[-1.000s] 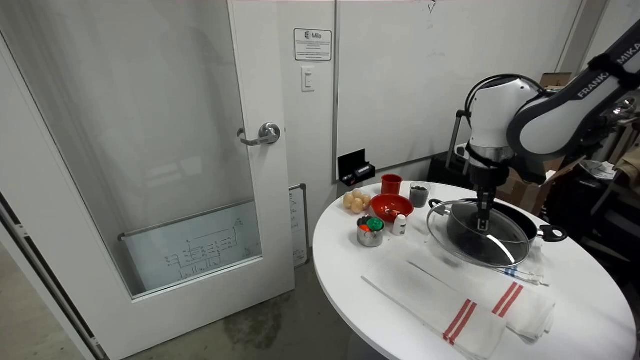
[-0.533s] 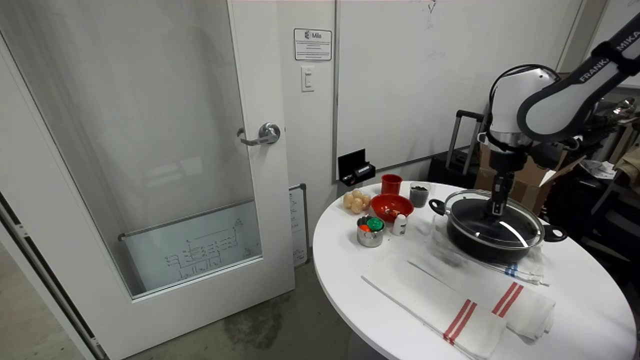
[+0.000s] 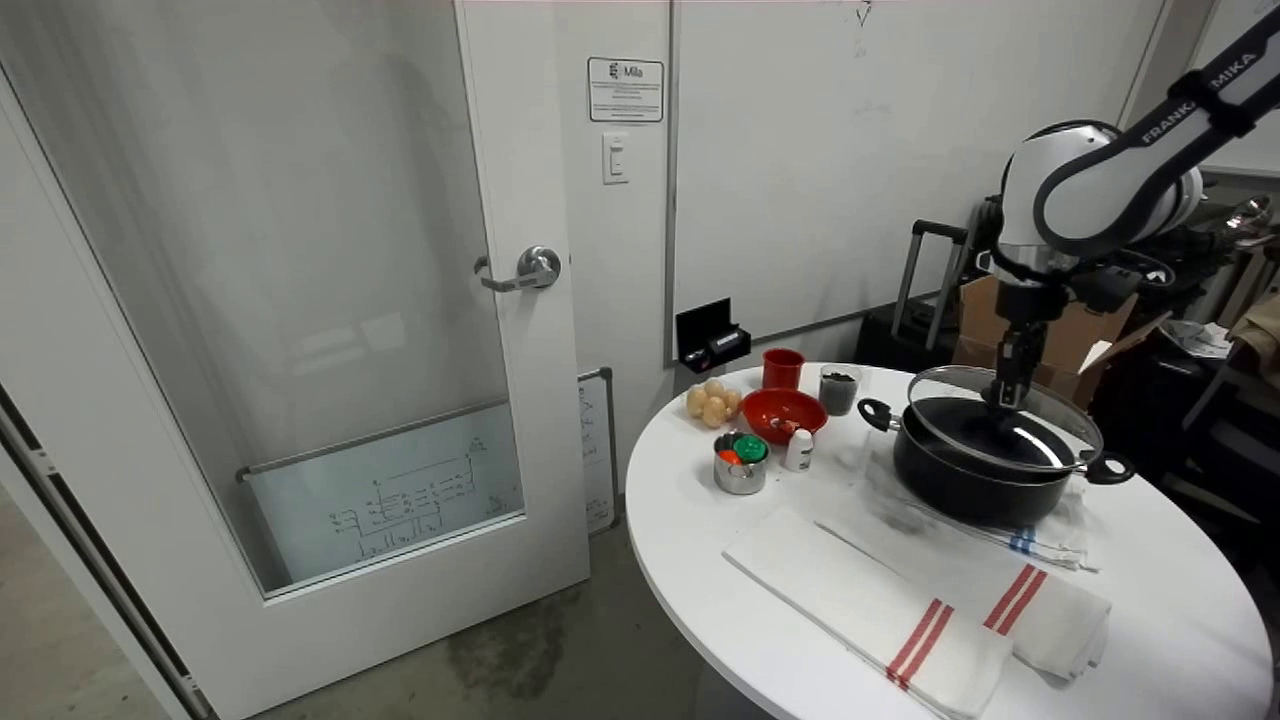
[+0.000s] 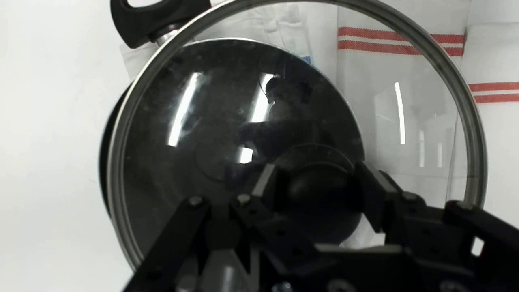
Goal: Close the lid on the pot
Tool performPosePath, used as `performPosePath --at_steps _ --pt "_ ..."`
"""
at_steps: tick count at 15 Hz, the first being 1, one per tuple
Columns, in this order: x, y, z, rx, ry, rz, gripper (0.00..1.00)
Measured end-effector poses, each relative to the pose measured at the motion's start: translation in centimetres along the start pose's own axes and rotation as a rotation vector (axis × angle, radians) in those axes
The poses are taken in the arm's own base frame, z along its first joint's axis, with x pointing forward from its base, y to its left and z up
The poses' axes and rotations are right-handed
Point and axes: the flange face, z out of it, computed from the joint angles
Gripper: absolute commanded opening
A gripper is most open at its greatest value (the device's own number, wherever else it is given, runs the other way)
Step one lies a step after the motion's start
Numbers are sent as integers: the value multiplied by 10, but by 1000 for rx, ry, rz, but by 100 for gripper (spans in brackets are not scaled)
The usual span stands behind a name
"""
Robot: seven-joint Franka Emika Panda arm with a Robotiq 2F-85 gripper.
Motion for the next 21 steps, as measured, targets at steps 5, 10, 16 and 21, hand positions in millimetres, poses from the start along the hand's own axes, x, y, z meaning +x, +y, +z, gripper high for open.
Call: performPosePath --at_steps 5,10,16,21 --pt "10 28 8 26 -5 21 25" --pt "22 42 30 40 -17 26 25" --pt "32 50 47 47 -34 32 25" --pt "33 53 55 52 -47 37 25"
